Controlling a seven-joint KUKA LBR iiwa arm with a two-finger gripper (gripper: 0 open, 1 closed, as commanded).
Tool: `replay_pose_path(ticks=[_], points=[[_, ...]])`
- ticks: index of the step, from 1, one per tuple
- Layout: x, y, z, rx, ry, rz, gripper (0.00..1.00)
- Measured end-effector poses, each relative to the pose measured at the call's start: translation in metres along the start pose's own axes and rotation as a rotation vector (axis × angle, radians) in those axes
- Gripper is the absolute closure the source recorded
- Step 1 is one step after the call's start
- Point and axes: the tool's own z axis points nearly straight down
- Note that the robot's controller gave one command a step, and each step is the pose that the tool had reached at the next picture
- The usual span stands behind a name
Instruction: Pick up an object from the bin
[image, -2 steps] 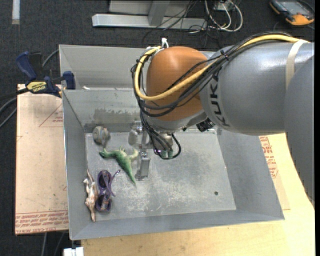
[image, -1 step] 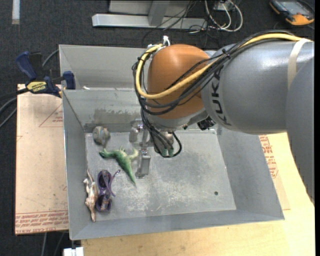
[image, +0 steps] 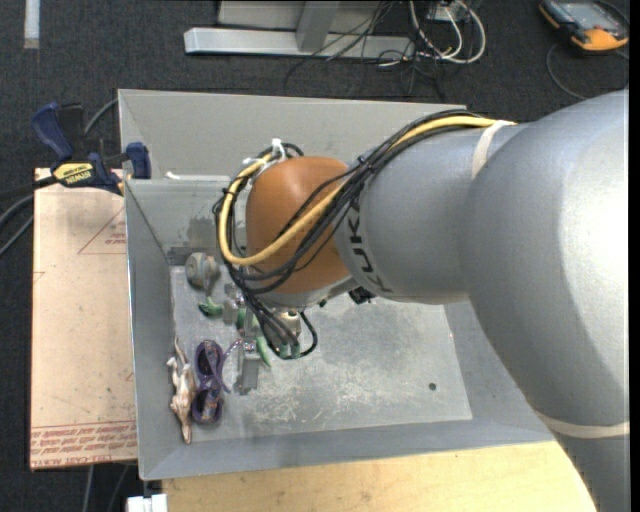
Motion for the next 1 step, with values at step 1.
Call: replay_pose_path(ticks=[1], points=[[-0.0064,0.0062,0.0272,0.001,0.001,0.011,0.0]])
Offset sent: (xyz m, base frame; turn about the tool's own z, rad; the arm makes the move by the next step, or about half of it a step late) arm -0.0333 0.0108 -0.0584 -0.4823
